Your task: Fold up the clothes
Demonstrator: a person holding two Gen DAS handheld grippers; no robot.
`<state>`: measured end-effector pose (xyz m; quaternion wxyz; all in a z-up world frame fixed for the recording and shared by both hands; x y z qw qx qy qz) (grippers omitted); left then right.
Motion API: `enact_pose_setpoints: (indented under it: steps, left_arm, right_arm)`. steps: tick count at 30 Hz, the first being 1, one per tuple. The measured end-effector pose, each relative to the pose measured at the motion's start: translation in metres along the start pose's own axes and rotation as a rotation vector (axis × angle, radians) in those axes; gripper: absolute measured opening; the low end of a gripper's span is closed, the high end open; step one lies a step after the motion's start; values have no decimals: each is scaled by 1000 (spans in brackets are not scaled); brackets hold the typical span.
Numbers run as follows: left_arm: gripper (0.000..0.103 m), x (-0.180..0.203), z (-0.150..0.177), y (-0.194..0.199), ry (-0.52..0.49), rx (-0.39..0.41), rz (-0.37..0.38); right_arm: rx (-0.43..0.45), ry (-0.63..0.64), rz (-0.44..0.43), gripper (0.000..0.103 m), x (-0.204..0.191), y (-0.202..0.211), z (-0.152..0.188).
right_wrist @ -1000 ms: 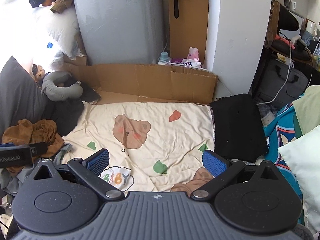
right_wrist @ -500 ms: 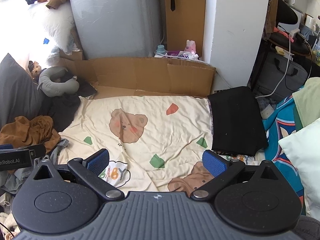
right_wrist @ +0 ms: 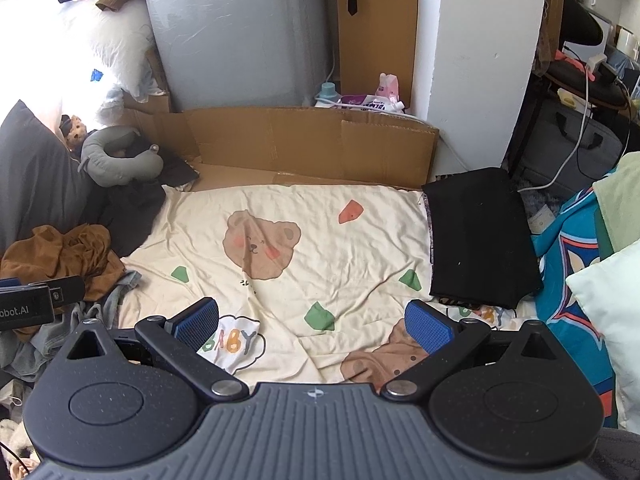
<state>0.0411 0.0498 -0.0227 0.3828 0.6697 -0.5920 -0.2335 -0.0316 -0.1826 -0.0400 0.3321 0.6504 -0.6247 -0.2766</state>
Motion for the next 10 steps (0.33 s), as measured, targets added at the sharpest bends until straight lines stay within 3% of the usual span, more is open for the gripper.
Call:
enact_pose_setpoints:
  steps: [10]
  left_arm:
    - [103, 0, -1, 4, -13, 16, -6]
  right_arm:
    - [4, 3, 4, 102, -1, 2, 0]
Point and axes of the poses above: each gripper's, at about its wrist camera, not at the fingertips, and y roughly against the way its jaws point, x to its right, z to its underside, the point moved 8 cm from there along -y, roughly the way its jaws point, and after that the axes turned 13 degrees about y, right-handed, at the moved point
